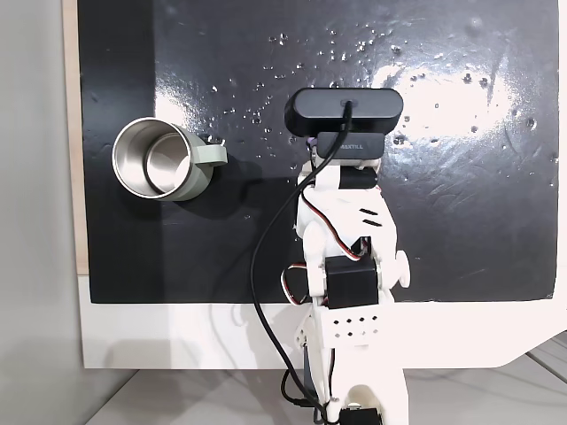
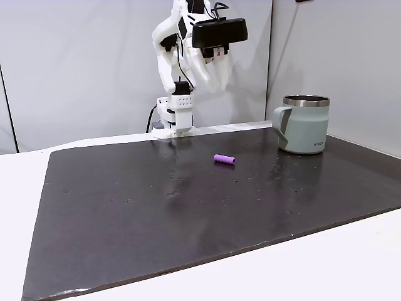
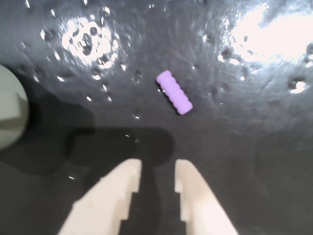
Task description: Grasp a pengrip and put it in the cup.
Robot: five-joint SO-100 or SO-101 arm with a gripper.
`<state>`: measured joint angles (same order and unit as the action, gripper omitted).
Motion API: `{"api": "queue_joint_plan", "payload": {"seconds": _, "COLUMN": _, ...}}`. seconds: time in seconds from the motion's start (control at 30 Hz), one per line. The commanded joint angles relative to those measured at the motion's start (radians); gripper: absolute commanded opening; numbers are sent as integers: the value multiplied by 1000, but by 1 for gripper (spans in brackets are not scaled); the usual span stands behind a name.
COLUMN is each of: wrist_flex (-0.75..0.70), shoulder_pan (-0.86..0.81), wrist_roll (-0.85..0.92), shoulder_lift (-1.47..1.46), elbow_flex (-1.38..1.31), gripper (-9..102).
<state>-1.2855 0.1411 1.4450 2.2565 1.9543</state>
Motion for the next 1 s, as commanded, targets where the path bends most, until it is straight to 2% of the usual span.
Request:
{"api": "queue_joint_plan", "payload": {"seconds": 0.0, "wrist_flex": -3, "shoulder_pan": -9, "wrist_roll": 160, "shoulder_lift": -17, "elbow_flex": -60, "gripper": 15}}
{"api": "queue_joint_plan", "payload": {"seconds": 0.2, "wrist_flex": 61, "shoulder_pan": -74, "wrist_roll": 390, "shoulder_lift": -133, "elbow_flex": -61, "gripper": 17}}
{"api": "queue_joint_plan", "payload": {"seconds": 0.37, "wrist_flex": 173, "shoulder_pan": -118, "wrist_roll": 488, "shoulder_lift": -290, "elbow_flex": -77, "gripper": 21}}
{"api": "queue_joint_plan", "payload": {"seconds": 0.63, "wrist_flex": 187, "shoulder_pan": -109, "wrist_roll": 514, "shoulder_lift": -532, "elbow_flex": -216, "gripper": 24}}
{"api": "queue_joint_plan", "payload": {"seconds": 0.97, "wrist_flex": 244, "shoulder_pan": -46, "wrist_roll": 499, "shoulder_lift": -637, "elbow_flex": -150, "gripper": 25}}
